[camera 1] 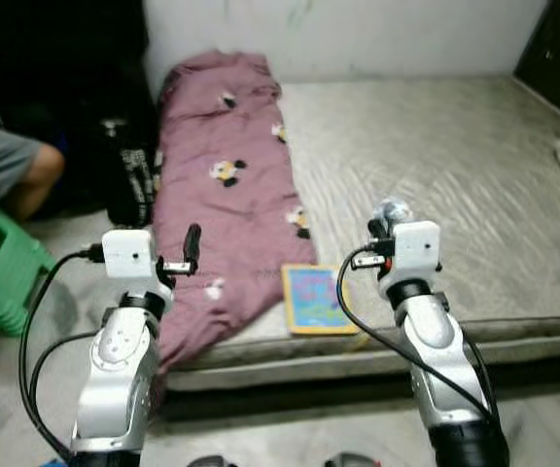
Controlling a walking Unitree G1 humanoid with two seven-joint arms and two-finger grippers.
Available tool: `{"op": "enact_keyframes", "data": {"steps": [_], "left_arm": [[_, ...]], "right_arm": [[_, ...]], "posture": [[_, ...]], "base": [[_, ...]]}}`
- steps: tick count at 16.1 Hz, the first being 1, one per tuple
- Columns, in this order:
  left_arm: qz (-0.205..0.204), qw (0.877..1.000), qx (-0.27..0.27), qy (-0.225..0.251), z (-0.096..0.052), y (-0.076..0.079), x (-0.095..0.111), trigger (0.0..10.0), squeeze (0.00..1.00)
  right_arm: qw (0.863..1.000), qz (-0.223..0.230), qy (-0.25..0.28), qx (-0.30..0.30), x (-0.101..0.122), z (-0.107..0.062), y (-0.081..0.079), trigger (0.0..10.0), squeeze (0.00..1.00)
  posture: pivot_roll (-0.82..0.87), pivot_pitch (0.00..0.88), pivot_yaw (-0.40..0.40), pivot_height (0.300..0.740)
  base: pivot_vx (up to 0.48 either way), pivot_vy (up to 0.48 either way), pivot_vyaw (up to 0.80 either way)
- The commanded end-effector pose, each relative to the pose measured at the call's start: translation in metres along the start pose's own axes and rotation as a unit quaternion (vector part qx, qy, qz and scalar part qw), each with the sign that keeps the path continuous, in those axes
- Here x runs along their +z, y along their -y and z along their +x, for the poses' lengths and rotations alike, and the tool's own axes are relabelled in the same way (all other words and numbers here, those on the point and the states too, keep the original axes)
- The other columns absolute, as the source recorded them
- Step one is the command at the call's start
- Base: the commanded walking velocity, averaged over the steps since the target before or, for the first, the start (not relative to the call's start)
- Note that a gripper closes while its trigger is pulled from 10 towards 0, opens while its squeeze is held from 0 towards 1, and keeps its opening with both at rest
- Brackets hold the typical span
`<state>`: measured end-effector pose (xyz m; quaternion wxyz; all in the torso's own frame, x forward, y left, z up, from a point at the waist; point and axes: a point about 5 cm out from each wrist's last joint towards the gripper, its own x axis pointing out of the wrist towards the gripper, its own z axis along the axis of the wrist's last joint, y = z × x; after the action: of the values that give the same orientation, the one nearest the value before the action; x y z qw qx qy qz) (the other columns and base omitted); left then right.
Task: Clean up the room
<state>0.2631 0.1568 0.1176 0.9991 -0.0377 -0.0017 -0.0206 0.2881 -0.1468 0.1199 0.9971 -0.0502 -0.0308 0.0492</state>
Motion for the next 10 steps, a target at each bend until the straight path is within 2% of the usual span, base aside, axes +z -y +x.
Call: {"op": "enact_keyframes", "data": {"steps": [1,7,10], "left_arm": [[0.004,1.0,-0.009,0.007,0.0018,0.0064,0.0021,10.0,0.0],[0.022,0.999,-0.009,0.025,0.0057,0.0058,0.0084,10.0,0.0],[0.038,0.999,-0.002,0.024,0.0063,0.0001,0.0089,10.0,0.0]], "right_arm": [[1.0,-0.004,-0.003,-0.009,-0.0015,-0.0016,0.0084,10.0,0.0],[1.0,-0.012,0.006,-0.001,0.001,0.0009,0.0068,10.0,0.0],[1.0,-0.016,0.011,0.007,0.0026,0.0017,0.0042,10.0,0.0]], "posture": [[-0.06,0.0,0.033,0.74],[-0.05,0.0,0.022,0.74],[-0.04,0.0,0.022,0.74]], "base": [[0.0,0.48,0.0],[0.0,0.0,0.0],[0.0,0.0,0.8]]}}
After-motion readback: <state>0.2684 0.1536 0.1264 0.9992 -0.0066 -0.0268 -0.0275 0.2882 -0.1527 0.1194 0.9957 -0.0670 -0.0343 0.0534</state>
